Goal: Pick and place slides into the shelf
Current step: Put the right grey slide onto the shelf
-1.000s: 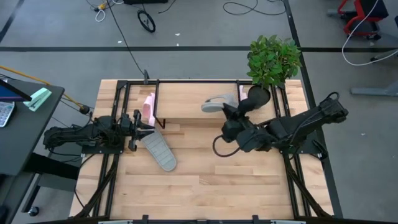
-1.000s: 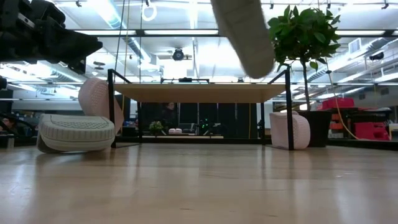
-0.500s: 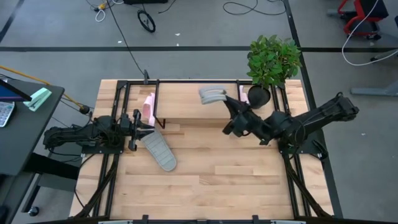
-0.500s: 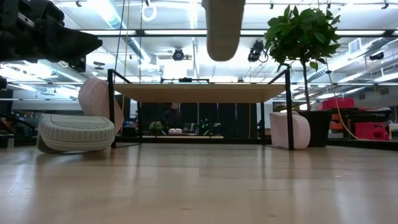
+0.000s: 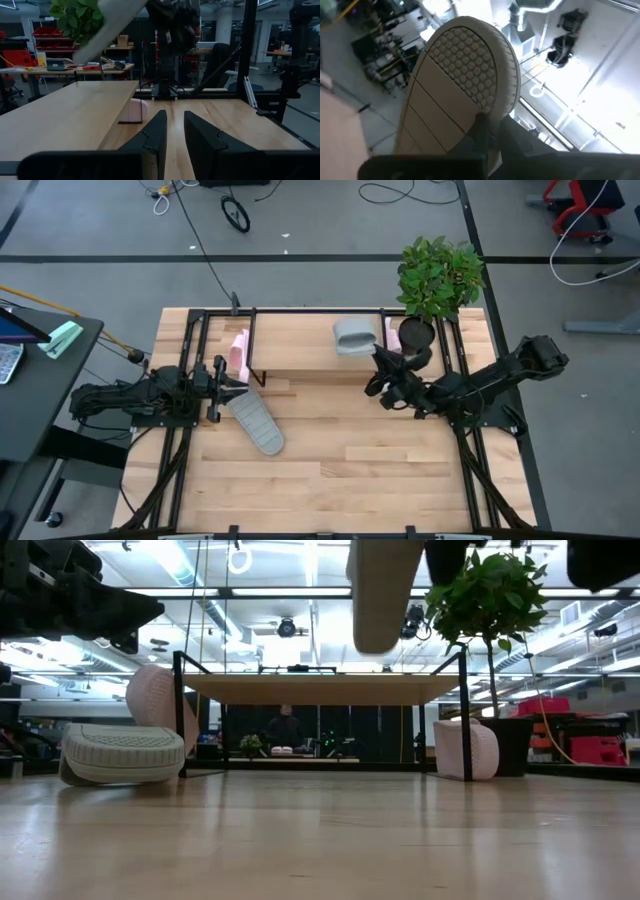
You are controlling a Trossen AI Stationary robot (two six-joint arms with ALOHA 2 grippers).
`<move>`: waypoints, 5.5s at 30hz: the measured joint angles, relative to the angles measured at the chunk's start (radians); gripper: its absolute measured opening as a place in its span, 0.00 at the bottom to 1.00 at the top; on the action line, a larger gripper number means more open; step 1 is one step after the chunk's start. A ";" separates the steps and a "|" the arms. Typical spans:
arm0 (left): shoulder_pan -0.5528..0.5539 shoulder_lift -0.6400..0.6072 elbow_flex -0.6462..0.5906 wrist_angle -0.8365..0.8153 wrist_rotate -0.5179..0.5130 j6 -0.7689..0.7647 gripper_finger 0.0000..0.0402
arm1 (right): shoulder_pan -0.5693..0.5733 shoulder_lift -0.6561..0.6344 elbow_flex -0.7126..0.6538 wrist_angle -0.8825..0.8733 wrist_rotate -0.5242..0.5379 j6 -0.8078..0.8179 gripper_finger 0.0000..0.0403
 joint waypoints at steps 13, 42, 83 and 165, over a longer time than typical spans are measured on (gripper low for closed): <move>0.000 0.000 0.000 0.000 0.000 -0.001 0.16 | -0.115 0.075 -0.064 0.023 -0.053 0.011 0.06; 0.000 0.000 0.000 0.000 0.000 -0.002 0.18 | -0.244 0.055 -0.112 0.012 -0.001 0.157 0.06; 0.000 0.000 0.000 -0.002 0.000 -0.002 0.18 | 0.014 0.055 -0.111 -0.390 0.369 0.675 0.08; 0.000 0.000 0.000 -0.058 0.001 -0.053 0.18 | 0.150 0.055 -0.111 -0.990 0.596 1.423 0.43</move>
